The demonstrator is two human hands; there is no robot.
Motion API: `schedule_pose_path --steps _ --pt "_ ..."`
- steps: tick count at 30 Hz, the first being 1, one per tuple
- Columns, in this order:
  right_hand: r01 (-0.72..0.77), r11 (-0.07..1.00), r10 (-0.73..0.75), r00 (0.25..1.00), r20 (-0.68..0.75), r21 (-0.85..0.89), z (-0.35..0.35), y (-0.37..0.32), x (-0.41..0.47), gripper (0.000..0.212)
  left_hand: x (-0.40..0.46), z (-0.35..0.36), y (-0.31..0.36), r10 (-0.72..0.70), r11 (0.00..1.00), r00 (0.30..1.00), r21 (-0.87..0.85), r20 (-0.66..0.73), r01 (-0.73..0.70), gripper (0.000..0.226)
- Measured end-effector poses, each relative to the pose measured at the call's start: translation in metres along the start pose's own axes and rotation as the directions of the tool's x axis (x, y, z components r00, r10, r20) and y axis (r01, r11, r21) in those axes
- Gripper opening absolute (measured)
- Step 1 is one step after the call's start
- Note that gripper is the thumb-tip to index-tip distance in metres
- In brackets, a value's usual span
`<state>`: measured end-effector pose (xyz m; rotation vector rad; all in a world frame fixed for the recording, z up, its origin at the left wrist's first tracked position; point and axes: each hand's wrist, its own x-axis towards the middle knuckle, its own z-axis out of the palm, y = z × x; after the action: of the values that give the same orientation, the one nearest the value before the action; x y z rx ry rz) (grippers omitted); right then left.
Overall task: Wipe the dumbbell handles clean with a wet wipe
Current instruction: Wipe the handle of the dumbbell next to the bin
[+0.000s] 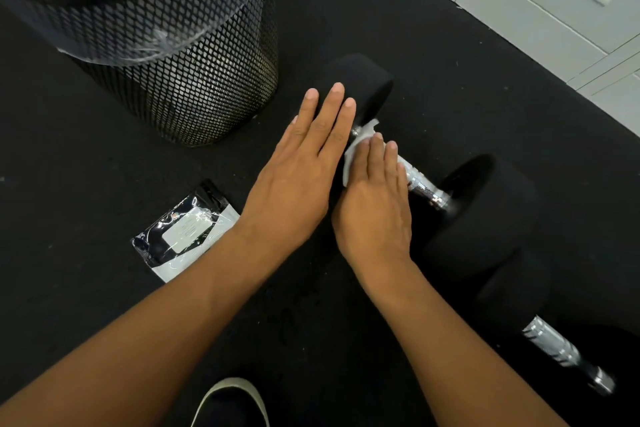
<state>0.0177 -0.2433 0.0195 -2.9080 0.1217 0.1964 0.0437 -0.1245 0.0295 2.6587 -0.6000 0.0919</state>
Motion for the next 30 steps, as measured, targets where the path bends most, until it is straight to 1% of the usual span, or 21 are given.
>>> schedule_pose_path --steps 2,5,7,8,9,11,13,16,18,21,23,24,25,27,28,30 --pt "-0.039 0.999 0.039 0.999 0.015 0.005 -0.003 -0.003 0.015 0.068 0.001 0.006 0.0 -0.002 1.0 1.0 -0.007 -0.018 0.002 0.067" --pt "-0.117 0.988 0.112 0.992 0.056 0.103 -0.012 0.001 0.048 0.052 0.002 0.009 0.001 -0.005 1.0 1.0 -0.013 -0.028 0.005 0.074" --pt "-0.135 0.979 0.125 0.989 0.076 0.15 -0.017 0.003 0.06 0.039 0.002 0.007 0.002 -0.005 1.0 1.0 -0.018 -0.024 0.004 0.078" --pt "-0.131 0.981 0.123 0.99 0.069 0.145 -0.018 0.003 0.06 0.038 0.002 0.007 0.003 -0.004 1.0 1.0 -0.021 -0.023 0.004 0.079" --pt "-0.125 0.984 0.118 0.991 0.067 0.128 -0.018 0.002 0.056 0.043 0.002 0.006 0.003 -0.004 1.0 1.0 -0.022 -0.026 0.004 0.077" --pt "-0.096 0.993 0.089 0.992 0.089 0.076 -0.017 -0.001 0.037 0.061 0.002 0.008 0.002 -0.005 1.0 0.999 -0.015 -0.043 0.004 0.071" --pt "-0.03 0.999 0.028 0.993 0.112 0.016 -0.016 -0.003 0.016 0.073 0.0 0.011 0.002 -0.004 1.0 0.999 -0.005 -0.051 0.004 0.068" --pt "-0.018 1.0 0.021 0.99 0.14 -0.021 -0.018 -0.004 0.015 0.075 -0.002 0.011 0.001 0.001 1.0 0.999 -0.004 -0.047 -0.001 0.068" --pt "-0.051 0.998 0.045 0.987 0.153 0.035 -0.021 -0.001 0.034 0.064 -0.002 0.01 0.0 0.004 1.0 0.999 -0.019 -0.041 -0.004 0.075" --pt "-0.152 0.971 0.109 0.967 0.228 0.183 -0.042 0.003 0.064 0.027 -0.002 0.004 0.002 -0.005 1.0 1.0 -0.028 -0.021 0.004 0.09" --pt "-0.167 0.968 0.115 0.958 0.262 0.187 -0.045 0.008 0.069 0.02 -0.001 0.0 0.003 -0.005 1.0 1.0 -0.029 -0.002 0.005 0.091" --pt "-0.147 0.97 0.098 0.965 0.244 0.191 -0.045 0.008 0.065 0.02 0.0 0.0 0.004 -0.004 1.0 1.0 -0.027 0.0 0.004 0.09" --pt "-0.112 0.976 0.073 0.976 0.204 0.185 -0.042 0.008 0.058 0.026 0.0 0.0 0.004 -0.004 1.0 1.0 -0.024 0.0 0.004 0.089" --pt "-0.033 0.996 0.02 0.989 0.149 0.079 -0.032 0.008 0.037 0.049 0.0 0.001 0.003 0.001 1.0 1.0 -0.021 -0.012 -0.001 0.083" --pt "-0.006 1.0 0.003 0.988 0.154 0.02 -0.028 0.008 0.026 0.061 -0.001 0.002 0.002 0.003 1.0 1.0 -0.018 -0.019 -0.003 0.08" --pt "0.024 0.999 -0.015 0.979 0.205 -0.043 -0.027 0.007 0.013 0.072 -0.003 0.004 0.0 0.007 1.0 1.0 -0.011 -0.025 -0.007 0.08"
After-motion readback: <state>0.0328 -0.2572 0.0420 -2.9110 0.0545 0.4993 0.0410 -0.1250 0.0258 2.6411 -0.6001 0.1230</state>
